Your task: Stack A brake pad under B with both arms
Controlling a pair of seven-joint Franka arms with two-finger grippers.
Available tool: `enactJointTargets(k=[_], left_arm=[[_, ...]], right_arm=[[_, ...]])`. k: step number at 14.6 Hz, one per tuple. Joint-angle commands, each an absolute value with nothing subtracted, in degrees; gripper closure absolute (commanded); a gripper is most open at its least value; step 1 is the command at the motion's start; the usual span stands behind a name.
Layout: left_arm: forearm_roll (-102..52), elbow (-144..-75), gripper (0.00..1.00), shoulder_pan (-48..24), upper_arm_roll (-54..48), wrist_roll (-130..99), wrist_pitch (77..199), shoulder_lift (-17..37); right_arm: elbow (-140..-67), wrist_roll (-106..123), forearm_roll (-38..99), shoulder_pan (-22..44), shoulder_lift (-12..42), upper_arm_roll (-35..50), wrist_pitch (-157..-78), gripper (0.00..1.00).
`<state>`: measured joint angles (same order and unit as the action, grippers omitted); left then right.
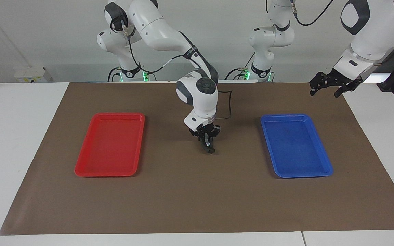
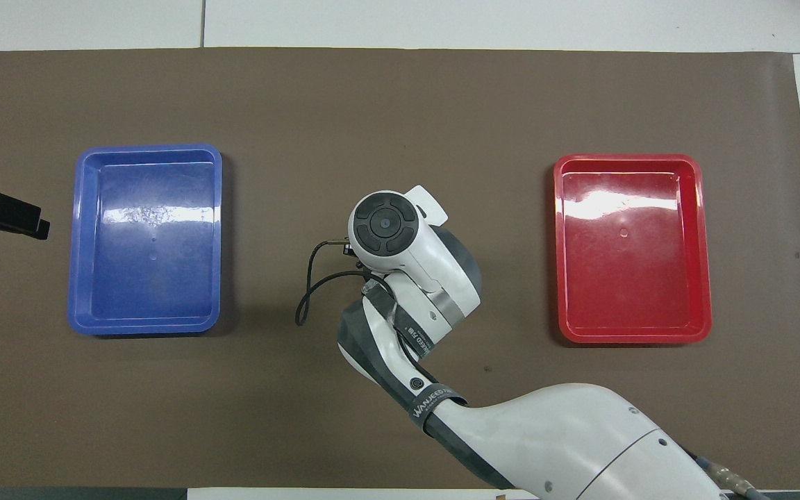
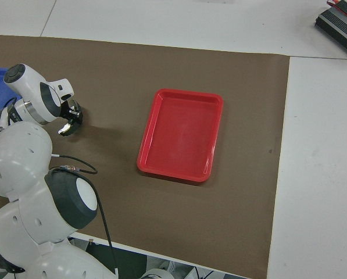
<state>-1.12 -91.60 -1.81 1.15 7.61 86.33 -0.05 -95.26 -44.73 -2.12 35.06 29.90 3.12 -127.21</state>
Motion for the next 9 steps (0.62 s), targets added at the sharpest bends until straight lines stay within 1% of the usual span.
enactJointTargets(k=[1, 4, 9], left_arm=[[-0.1, -93.5, 0.0, -1.6, 1.1, 6.7, 87.8, -1.8], [-0.1, -93.4, 0.0, -1.6, 1.0, 6.4, 87.6, -1.8], [-0.1, -93.4, 0.0, -1.6, 1.0, 6.3, 87.5, -1.8]], right_arm=[[-94.7, -43.9, -2.2, 35.0, 30.1, 3.1, -128.1, 1.0], [-96.2, -43.9, -2.1, 35.1, 30.1, 3.1, -130.2, 0.99], [-96.6, -43.9, -2.1, 35.1, 30.1, 3.1, -130.3, 0.99]])
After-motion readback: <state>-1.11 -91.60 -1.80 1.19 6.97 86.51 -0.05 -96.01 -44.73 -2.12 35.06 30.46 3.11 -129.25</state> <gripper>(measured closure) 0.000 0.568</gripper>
